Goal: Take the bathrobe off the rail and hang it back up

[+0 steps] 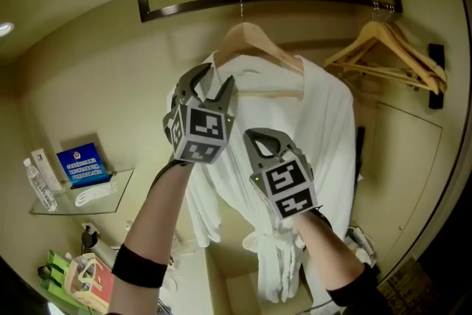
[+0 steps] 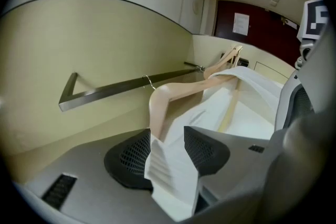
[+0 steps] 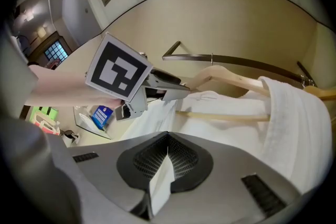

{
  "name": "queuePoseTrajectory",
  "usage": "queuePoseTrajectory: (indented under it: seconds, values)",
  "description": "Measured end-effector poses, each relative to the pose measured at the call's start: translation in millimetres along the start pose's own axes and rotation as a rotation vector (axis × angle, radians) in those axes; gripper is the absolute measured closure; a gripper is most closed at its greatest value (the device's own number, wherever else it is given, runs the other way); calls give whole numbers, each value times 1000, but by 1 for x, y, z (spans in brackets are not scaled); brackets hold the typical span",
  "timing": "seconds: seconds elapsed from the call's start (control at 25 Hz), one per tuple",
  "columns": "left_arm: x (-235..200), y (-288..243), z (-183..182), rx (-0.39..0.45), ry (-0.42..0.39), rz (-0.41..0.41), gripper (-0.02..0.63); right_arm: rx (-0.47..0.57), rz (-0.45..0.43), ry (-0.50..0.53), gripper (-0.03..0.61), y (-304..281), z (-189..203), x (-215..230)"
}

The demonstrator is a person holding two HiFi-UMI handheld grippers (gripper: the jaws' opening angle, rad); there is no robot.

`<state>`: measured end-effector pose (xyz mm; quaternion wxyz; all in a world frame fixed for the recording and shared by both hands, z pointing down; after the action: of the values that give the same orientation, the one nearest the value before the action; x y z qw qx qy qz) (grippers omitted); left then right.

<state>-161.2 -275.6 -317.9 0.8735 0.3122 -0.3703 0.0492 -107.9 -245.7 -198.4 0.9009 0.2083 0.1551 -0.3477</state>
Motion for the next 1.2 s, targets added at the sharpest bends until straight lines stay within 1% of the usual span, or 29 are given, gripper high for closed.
queuePoseTrajectory:
  seconds: [0.2,0.52,0.64,1.0,1.2]
  values:
    - [-17,-24,-27,31,-56,-11,408,27,1,25,555,-12,-18,7]
    - [-10,-61,-35,-1,-130,46,407,42,7,27,554,-18,-29,21]
    - [-5,-72,-35,-9,-139,60,407,43,11,38,555,-15,-32,25]
    - [-4,-86,-38,-24,-150,42,405,40,5,42,555,-9,-31,31]
    - [-5,-85,-39,-15,-125,21,411,30,0,38,555,-6,-25,31]
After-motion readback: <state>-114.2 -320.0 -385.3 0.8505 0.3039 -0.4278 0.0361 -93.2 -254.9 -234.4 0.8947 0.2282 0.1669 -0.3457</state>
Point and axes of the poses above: the fingertips, and each gripper's own axes: y backward along the fingers, x to its right, z out of its underside, the point moved 3 cm from there along y, backward along the fingers, and after that the axes turned 7 degrees about -z, right-handed, at the moved point
